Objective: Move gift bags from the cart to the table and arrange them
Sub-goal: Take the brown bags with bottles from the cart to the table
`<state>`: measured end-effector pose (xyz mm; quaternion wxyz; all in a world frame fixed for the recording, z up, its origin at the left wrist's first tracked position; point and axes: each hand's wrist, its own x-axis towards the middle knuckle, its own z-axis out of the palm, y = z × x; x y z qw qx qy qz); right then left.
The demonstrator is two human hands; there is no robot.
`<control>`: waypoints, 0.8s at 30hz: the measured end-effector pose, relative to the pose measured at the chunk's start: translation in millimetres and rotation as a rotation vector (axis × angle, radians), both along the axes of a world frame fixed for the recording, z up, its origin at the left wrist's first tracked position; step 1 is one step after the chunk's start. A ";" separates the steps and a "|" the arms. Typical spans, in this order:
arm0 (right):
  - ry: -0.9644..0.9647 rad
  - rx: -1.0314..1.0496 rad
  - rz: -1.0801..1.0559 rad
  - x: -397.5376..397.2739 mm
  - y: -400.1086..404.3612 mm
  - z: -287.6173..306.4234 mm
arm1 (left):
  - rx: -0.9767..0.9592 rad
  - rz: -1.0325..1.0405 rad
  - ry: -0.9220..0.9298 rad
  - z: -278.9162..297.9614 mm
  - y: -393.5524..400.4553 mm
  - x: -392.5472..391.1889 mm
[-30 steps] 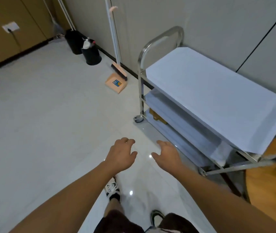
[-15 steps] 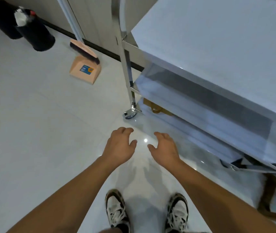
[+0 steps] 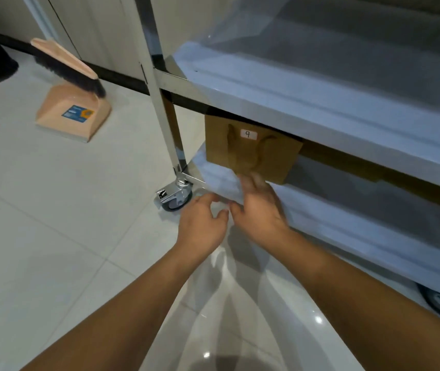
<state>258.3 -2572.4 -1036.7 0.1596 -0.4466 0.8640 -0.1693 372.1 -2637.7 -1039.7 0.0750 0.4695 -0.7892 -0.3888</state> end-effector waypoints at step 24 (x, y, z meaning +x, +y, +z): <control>0.473 -0.748 0.517 19.2 17.5 9.6 | 0.766 0.521 0.797 27.0 -48.4 -53.4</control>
